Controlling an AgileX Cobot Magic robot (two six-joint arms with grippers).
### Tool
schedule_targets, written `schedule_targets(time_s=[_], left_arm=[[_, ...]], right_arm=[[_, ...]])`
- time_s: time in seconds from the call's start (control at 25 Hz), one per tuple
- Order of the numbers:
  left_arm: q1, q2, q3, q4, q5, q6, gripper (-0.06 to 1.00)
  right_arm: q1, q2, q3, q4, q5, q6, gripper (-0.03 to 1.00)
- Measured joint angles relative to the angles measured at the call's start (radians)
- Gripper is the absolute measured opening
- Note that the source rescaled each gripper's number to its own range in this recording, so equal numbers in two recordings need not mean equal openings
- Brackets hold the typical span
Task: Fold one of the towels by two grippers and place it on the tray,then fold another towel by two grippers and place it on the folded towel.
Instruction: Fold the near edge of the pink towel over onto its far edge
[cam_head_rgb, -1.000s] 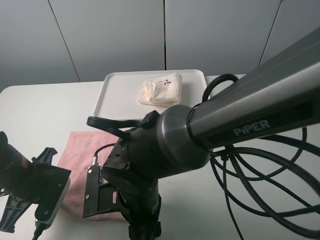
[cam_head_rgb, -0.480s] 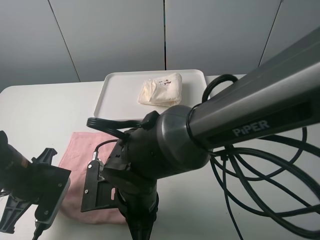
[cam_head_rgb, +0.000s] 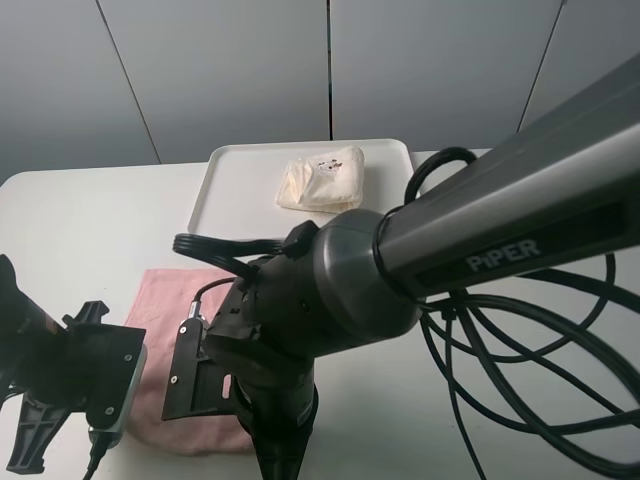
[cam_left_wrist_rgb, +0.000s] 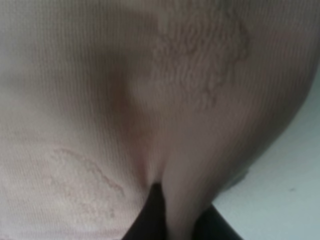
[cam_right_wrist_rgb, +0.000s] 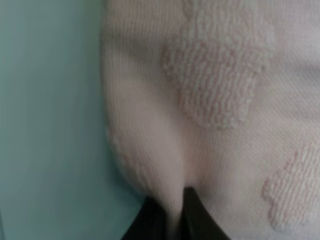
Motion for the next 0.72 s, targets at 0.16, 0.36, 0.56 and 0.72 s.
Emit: schedule_targets(time_s=[0.16,0.36,0.56,0.72], left_arm=[[0.000,-0.028,0.006,-0.023,0.039,-0.062,0.01],[0.000,-0.110,0.010,-0.053,0.065,-0.168,0.01],[0.000,-0.177,0.012,-0.137,0.071,-0.219,0.01],[0.000,-0.237,0.012,-0.252,0.071,-0.223,0.01]], right_arm=[[-0.021,-0.036,0.004,0.032,0.033,0.012,0.00],[-0.078,-0.102,0.004,0.055,0.082,0.036,0.00],[-0.089,-0.170,0.004,0.057,0.121,0.070,0.00],[-0.089,-0.200,0.004,0.057,0.163,0.126,0.00]])
